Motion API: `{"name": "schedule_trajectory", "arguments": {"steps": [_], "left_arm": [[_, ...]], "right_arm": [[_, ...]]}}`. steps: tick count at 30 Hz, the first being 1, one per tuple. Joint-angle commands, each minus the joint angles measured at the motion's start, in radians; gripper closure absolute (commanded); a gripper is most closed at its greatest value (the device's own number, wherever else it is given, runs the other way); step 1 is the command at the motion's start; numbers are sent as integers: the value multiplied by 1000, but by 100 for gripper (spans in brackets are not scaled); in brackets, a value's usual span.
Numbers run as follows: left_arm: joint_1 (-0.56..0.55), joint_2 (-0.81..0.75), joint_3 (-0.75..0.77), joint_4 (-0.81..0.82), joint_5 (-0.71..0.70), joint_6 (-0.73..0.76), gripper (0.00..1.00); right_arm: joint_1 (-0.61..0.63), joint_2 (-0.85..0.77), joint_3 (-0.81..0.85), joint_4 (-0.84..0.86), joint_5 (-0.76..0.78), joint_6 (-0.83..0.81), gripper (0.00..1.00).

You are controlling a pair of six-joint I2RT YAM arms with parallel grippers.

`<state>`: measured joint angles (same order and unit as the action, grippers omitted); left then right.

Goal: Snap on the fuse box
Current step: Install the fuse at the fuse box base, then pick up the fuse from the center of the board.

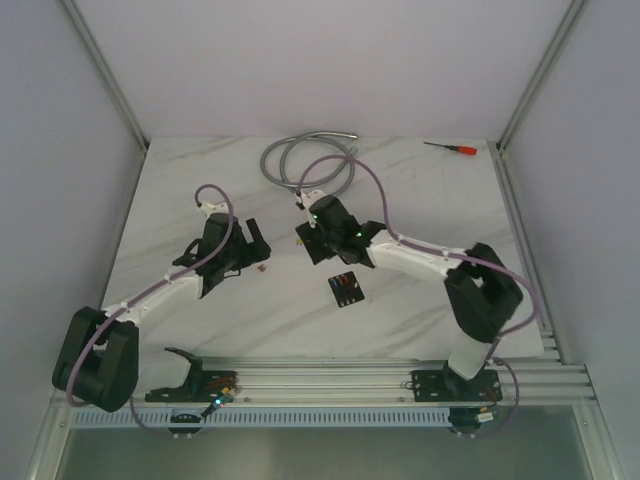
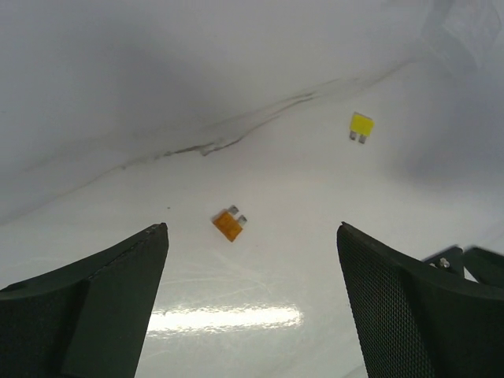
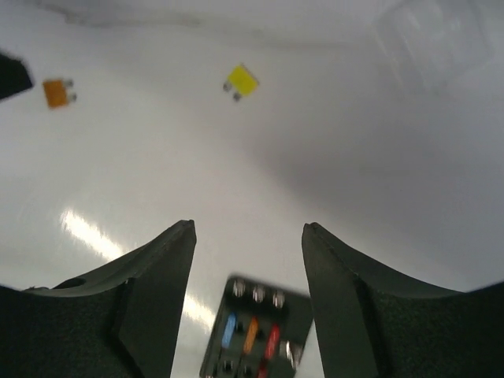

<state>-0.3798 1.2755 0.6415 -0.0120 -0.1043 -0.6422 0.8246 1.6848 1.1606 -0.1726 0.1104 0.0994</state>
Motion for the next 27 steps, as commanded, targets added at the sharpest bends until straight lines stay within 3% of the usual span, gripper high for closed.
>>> {"name": "schedule_trajectory", "arguments": {"steps": [1,7,18,27], "left_arm": [[47,-45,-39,-2,42,-7,3],[78,-61,-73,12,78,-16,2],[82,-74,-98,35,121,-26,0],[81,-91,-105,41,146,-36,0]], "right_arm": [[-2,126,113,135,51,-6,37],[-3,256,179,213,111,46,39],[-2,454,336,225,144,91,51],[-4,467,298,142,145,93,67]]}}
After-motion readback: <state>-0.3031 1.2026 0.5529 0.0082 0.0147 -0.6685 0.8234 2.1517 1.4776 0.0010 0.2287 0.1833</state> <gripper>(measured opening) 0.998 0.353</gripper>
